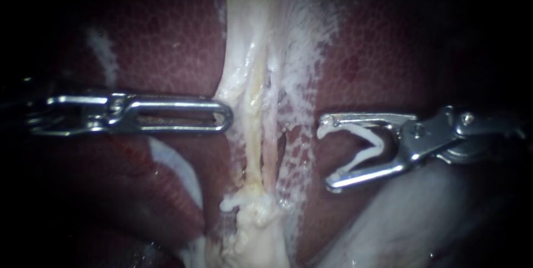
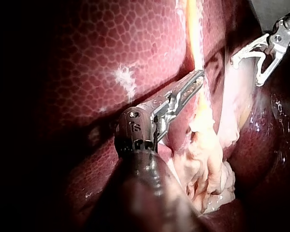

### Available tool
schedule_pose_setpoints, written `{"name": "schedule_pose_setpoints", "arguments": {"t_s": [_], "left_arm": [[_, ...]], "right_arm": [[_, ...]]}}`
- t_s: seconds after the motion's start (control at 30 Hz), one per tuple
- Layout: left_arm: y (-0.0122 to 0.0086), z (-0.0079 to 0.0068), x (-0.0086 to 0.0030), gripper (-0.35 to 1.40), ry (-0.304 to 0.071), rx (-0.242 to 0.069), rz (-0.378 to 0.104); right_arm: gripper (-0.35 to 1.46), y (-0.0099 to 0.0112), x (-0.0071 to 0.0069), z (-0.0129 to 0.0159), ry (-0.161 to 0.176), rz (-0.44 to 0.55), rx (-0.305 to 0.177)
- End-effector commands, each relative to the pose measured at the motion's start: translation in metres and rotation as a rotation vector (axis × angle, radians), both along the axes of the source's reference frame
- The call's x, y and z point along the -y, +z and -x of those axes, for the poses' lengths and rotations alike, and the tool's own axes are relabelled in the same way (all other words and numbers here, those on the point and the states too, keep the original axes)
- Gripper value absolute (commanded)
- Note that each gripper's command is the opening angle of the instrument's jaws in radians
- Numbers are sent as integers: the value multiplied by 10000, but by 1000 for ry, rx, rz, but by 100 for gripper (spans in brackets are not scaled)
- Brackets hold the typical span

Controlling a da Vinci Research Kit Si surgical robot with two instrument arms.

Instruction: Clipping second clip left tube

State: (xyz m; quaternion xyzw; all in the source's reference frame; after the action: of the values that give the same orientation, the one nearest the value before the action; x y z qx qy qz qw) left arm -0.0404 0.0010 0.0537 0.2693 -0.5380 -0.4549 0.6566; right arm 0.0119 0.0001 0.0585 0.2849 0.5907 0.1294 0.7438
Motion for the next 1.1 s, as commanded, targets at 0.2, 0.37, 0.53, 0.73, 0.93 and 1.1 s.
{"name": "schedule_pose_setpoints", "arguments": {"t_s": [0.2,0.37,0.53,0.73,0.93,1.1], "left_arm": [[-25,-10,-4,-35,-15,13,9],[-31,-11,-2,-35,-17,15,9],[-34,-10,-1,-35,-18,14,9],[-36,-10,1,-35,-18,14,10],[-36,-10,2,-35,-18,14,10],[-36,-10,2,-35,-19,14,10]], "right_arm": [[60,29,23,-32,-24,-40,12],[60,52,40,-52,-44,-63,14],[60,74,49,-66,-61,-71,21],[60,89,50,-76,-61,-71,24],[60,90,55,-87,-74,-78,20],[59,84,60,-96,-98,-93,11]]}}
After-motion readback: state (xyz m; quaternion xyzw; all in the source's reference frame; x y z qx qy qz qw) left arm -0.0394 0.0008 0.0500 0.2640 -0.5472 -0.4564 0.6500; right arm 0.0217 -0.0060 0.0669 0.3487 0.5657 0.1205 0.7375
